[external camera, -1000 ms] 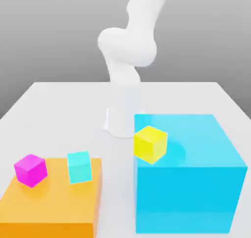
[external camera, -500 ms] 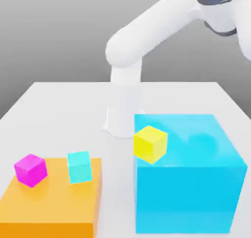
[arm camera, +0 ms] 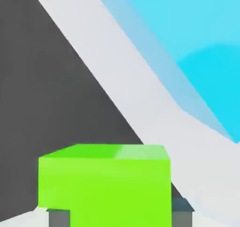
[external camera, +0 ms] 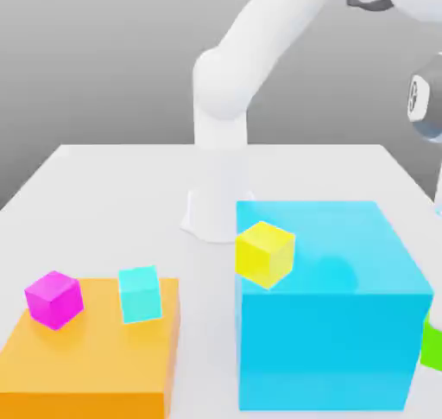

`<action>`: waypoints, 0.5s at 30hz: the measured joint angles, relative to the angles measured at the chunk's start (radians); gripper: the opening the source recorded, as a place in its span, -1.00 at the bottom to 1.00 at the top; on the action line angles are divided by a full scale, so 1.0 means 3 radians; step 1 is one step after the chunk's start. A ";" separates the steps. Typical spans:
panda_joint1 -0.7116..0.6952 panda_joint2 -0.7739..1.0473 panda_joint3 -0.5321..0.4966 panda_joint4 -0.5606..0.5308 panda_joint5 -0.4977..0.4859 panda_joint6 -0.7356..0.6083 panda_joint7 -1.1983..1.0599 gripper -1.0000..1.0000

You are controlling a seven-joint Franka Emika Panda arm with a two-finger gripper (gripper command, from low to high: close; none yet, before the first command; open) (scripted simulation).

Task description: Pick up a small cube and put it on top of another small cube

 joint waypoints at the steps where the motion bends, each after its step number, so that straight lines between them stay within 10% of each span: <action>1: 0.0098 -0.0003 -0.0239 -0.0111 -0.0012 -0.0038 -0.0005 -1.00; 8: 0.0257 -0.0082 -0.1397 -0.0868 -0.0077 -0.0302 -0.0213 -1.00; 15: -0.0092 0.0022 -0.1558 -0.1529 -0.0177 -0.0253 -0.0288 -1.00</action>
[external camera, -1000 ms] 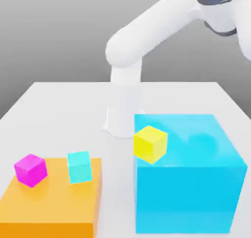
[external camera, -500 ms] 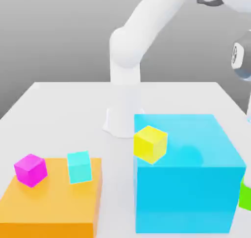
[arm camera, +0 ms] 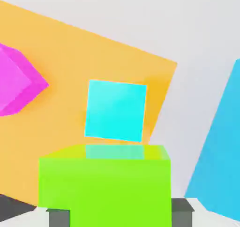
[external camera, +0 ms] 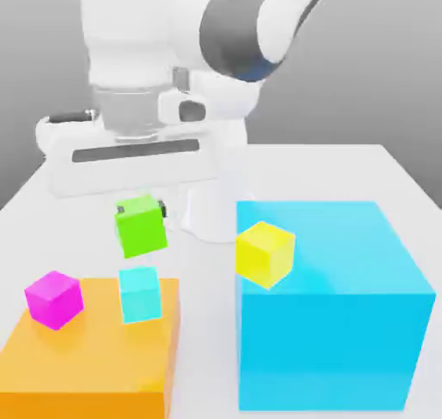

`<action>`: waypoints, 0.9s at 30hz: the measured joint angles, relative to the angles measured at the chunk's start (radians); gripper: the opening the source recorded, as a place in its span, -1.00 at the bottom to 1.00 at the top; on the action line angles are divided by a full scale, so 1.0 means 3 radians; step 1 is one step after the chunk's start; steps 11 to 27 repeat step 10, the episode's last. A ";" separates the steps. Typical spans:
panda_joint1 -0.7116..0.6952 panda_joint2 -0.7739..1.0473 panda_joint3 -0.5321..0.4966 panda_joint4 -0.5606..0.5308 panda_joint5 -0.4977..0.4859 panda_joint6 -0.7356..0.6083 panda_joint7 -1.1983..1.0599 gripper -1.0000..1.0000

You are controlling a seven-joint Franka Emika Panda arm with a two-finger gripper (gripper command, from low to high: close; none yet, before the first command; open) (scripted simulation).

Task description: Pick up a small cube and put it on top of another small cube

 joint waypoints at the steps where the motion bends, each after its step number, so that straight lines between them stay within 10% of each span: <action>1: -0.0065 0.0057 0.0103 -0.0039 0.0024 0.0101 0.0009 -1.00; 5: -0.0339 0.0362 0.0573 -0.0160 0.0157 0.0588 -0.0013 -1.00; 6: -0.0373 0.0403 0.0633 -0.0174 0.0174 0.0652 -0.0017 1.00; 27: -0.0373 0.0403 0.0633 -0.0174 0.0174 0.0652 -0.0017 1.00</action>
